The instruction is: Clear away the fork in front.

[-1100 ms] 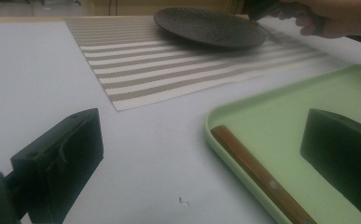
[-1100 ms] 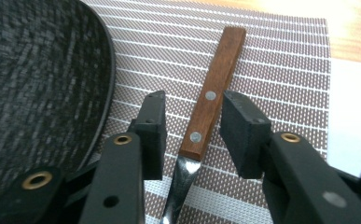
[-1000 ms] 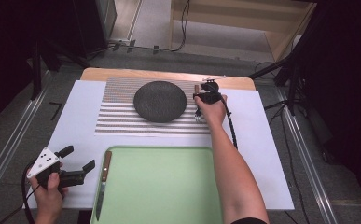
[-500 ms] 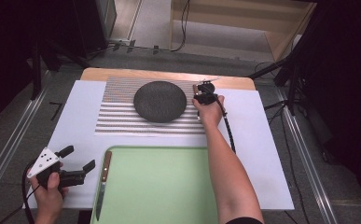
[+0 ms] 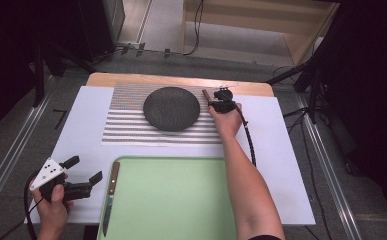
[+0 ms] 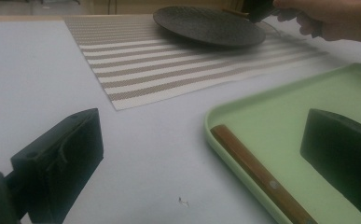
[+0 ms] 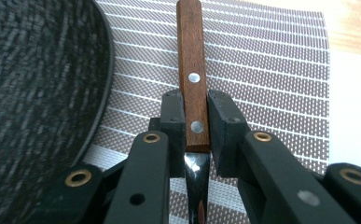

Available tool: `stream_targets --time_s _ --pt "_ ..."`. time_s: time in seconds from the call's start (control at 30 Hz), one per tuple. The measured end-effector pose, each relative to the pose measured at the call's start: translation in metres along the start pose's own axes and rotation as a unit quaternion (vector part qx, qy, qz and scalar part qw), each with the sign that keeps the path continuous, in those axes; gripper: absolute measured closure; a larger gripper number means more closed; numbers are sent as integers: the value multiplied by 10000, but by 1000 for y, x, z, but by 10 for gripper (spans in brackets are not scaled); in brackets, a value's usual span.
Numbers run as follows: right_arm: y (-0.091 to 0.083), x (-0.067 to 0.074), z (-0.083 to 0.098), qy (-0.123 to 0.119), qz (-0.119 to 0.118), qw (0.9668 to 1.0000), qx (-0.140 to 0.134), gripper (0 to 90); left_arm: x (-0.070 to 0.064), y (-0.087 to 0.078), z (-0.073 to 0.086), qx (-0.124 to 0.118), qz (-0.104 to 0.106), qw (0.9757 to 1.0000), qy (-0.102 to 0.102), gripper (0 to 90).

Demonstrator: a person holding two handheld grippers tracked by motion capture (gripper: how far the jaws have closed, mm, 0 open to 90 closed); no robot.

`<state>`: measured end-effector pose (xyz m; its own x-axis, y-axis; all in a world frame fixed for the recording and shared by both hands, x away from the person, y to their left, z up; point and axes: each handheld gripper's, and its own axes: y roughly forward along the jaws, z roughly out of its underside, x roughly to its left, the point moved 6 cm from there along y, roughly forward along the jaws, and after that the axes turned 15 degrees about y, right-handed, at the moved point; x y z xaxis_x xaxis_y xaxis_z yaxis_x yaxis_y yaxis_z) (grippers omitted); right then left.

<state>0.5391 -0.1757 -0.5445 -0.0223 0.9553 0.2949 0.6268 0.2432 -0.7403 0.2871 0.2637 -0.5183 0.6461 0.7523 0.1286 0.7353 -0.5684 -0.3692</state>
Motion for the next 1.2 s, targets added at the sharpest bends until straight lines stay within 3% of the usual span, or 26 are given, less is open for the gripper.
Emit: stream_targets --time_s 0.53,1.2 --pt "-27 4 -1 -51 -496 9981 -371 761 0 0 0 18 2 10000 27 0" --pt "-65 5 25 -225 -994 9924 -685 760 -1 0 -1 24 -19 10000 70 0"
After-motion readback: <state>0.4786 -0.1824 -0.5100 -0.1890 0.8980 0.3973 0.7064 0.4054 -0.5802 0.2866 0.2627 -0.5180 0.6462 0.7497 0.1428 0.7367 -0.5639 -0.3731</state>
